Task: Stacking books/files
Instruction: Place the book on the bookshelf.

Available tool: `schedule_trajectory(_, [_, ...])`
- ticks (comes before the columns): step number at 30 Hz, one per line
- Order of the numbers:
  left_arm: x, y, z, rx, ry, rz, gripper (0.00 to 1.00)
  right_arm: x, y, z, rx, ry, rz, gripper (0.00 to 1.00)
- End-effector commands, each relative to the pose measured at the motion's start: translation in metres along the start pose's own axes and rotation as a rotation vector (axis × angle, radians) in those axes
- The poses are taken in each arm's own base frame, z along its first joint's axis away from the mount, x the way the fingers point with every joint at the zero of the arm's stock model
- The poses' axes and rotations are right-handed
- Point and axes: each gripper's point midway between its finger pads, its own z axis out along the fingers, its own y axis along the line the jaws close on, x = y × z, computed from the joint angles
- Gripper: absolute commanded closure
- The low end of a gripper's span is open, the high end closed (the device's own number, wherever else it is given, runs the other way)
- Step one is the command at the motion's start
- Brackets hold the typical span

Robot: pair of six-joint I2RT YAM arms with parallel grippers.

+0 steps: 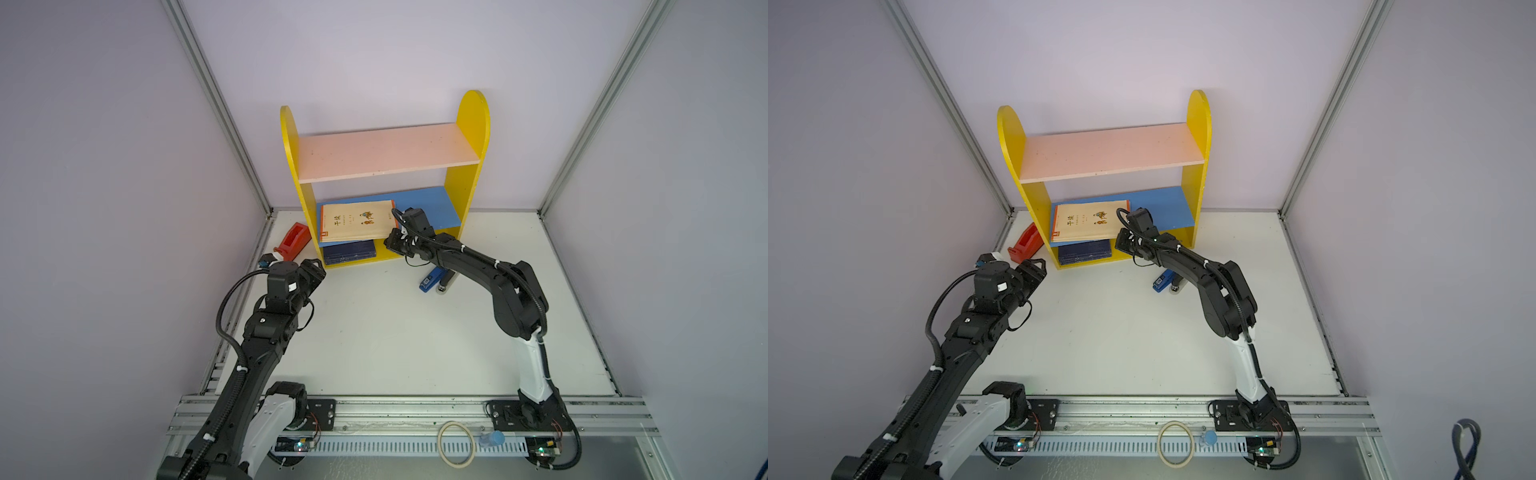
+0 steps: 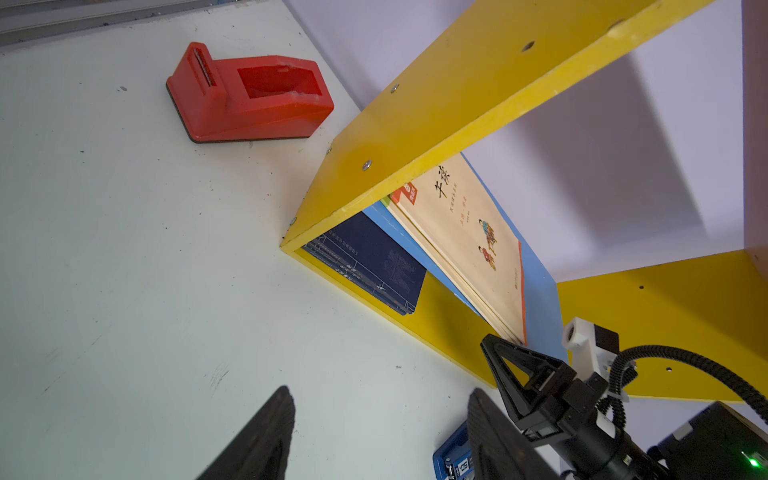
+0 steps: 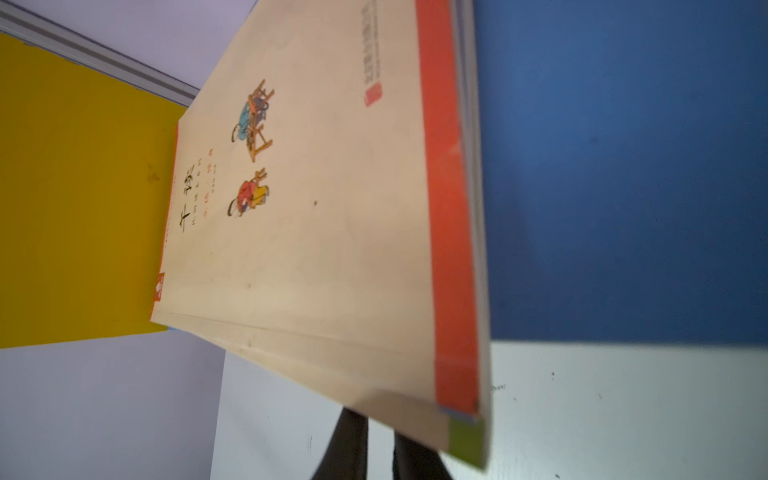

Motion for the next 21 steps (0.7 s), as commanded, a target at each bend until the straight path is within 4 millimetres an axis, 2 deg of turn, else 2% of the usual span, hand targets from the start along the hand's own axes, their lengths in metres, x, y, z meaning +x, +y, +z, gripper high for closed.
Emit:
schedule_trajectory(1, [-0.003, -0.003, -0.001, 0.010, -0.008, 0.004, 0.31, -0.006, 0.006, 0.004, 0.005, 0.003, -0.022, 0.86])
schedule_trajectory(6, [-0.004, -0.004, 0.000, 0.010, -0.008, 0.001, 0.31, -0.013, 0.017, 0.004, -0.022, 0.003, -0.037, 0.86])
schedule_trajectory(12, [-0.003, -0.003, 0.001, 0.006, -0.002, 0.002, 0.31, -0.010, 0.026, 0.002, -0.049, 0.030, -0.062, 0.86])
schedule_trajectory(14, [-0.002, -0.002, 0.002, 0.005, 0.000, 0.002, 0.31, -0.008, 0.031, -0.009, -0.065, 0.026, -0.079, 0.80])
schedule_trajectory(17, [-0.002, -0.002, 0.003, 0.007, 0.003, -0.001, 0.31, -0.009, 0.035, -0.036, -0.090, -0.023, -0.097, 0.69])
schedule_trajectory(21, [0.000, -0.002, 0.004, 0.007, 0.010, -0.003, 0.31, -0.027, 0.033, -0.075, -0.133, -0.134, -0.077, 0.61])
